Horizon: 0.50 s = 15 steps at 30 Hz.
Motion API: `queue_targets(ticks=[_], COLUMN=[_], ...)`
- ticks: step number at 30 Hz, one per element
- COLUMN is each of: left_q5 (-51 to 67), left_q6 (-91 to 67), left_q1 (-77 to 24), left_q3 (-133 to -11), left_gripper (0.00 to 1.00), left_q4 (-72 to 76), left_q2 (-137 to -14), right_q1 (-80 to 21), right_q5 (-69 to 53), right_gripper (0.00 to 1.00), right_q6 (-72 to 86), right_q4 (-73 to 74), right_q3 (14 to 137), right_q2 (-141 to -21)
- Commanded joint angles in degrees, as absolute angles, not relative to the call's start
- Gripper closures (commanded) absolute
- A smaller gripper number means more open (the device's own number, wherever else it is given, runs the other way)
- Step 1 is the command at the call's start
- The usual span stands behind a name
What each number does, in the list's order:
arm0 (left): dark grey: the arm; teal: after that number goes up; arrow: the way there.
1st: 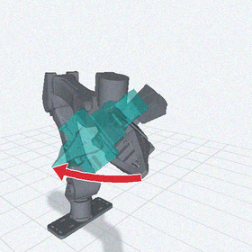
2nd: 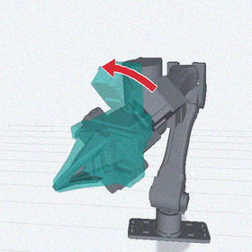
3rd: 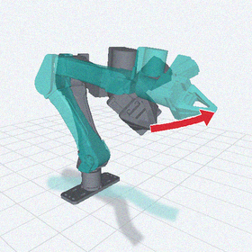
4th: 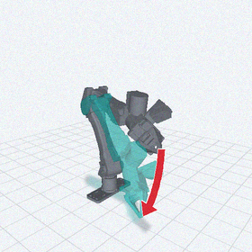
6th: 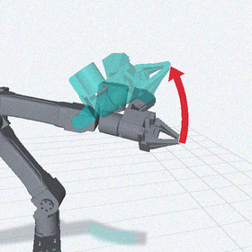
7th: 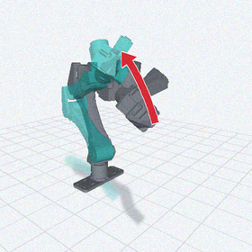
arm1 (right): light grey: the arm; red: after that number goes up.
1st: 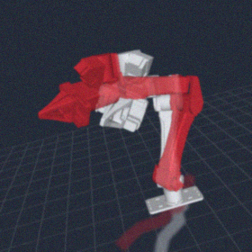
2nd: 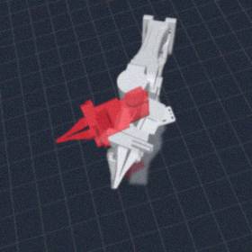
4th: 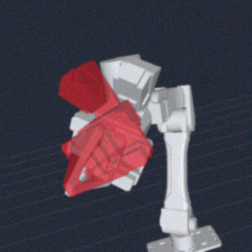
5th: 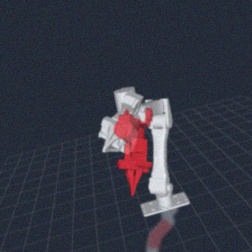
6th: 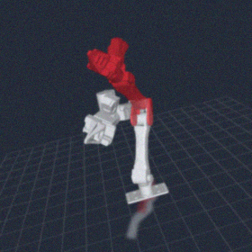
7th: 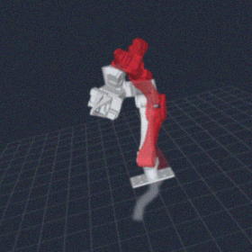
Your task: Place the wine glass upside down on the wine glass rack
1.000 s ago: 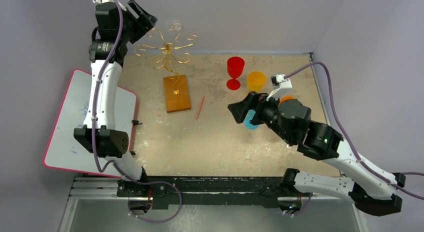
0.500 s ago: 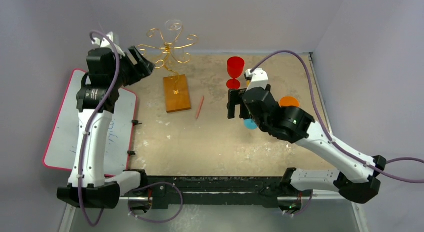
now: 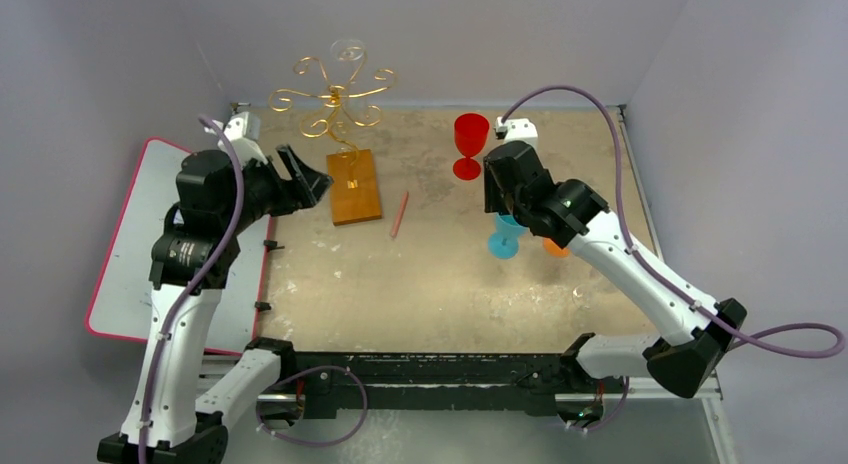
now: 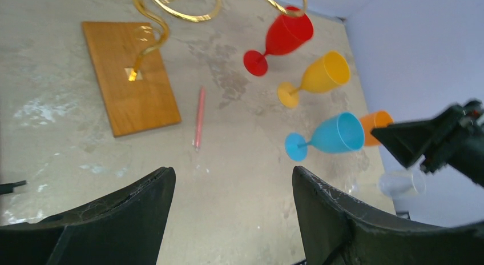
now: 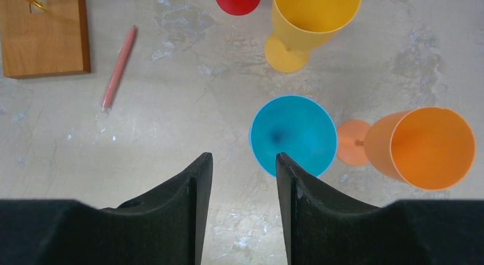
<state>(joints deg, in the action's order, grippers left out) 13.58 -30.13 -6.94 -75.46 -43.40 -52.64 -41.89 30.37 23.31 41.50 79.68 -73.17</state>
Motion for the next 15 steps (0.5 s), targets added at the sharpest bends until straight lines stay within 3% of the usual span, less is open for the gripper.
queue_targets(ticks=[1,10,15], left_q5=[20.65,28.02,28.91], left_q6=[-28.17,-30.46,-31.00], left_q1=[-9.73,-10.55,-10.55], left_q3=[-70.26,-65.01,-63.88], left_gripper=[0.26,0.25,0.25], left_q4=[-37.31,-31.57,-30.66], left_q2=[-50.98,-48.94,-48.68], right_q1=[-40.51,-36.33,-35.82], right_q5=[28.09,25.56,24.15], right_gripper=[0.55,0.66,0.66], right_q6=[22.14,21.85,21.36], right_q4=[39.73,36.25,35.52], right_q3=[78.86,73.82,72.93], right_q2=[-74.61,-77.32,-78.35])
